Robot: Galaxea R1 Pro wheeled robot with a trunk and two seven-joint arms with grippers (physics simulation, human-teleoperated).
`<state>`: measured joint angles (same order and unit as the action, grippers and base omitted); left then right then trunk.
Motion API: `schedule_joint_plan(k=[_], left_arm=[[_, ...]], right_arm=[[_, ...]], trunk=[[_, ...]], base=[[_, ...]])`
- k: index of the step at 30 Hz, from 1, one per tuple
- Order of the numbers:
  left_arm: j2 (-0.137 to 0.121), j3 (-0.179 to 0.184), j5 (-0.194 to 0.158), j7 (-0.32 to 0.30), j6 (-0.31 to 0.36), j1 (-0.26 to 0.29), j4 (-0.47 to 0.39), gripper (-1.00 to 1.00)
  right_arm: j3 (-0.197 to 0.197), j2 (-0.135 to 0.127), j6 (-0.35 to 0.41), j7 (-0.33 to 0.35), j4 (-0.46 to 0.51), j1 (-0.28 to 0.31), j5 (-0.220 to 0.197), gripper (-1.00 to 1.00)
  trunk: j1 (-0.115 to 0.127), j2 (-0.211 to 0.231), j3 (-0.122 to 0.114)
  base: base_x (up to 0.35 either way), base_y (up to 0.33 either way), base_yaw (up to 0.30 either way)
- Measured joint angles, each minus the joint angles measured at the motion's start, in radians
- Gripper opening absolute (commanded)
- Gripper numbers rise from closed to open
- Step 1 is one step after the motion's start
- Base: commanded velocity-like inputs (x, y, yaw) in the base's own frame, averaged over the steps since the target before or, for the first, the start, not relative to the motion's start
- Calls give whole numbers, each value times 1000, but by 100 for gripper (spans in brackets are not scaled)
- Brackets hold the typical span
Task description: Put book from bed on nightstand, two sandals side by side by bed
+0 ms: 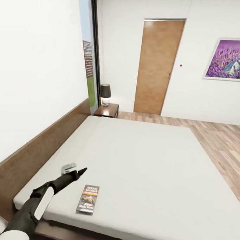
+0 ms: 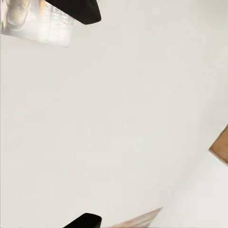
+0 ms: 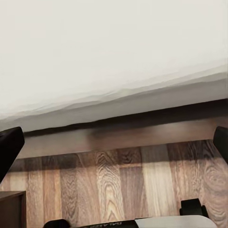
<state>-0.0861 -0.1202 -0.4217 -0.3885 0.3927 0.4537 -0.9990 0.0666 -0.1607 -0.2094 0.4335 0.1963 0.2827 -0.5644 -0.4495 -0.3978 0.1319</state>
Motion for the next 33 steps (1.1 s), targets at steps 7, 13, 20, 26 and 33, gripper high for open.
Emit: schedule_joint_plan(k=[7,13,20,26,33], left_arm=[[18,-2,-187,344,-5,36,0,100],[19,-4,-231,401,-58,39,49,100],[18,-4,-235,407,-67,40,56,100],[22,-2,-238,402,-69,40,55,100],[24,0,-241,401,-67,40,54,100]], right_arm=[[0,0,0,0,1,0,0,100],[0,0,0,0,1,0,0,100],[0,0,0,-1,0,0,0,100],[0,0,0,-1,0,0,0,100],[0,0,1,-1,0,0,0,100]], trunk=[[0,0,11],[0,0,20],[0,0,31],[0,0,40],[0,0,51]], base=[[0,0,0],[0,0,0],[0,0,0],[0,0,0],[0,0,0]])
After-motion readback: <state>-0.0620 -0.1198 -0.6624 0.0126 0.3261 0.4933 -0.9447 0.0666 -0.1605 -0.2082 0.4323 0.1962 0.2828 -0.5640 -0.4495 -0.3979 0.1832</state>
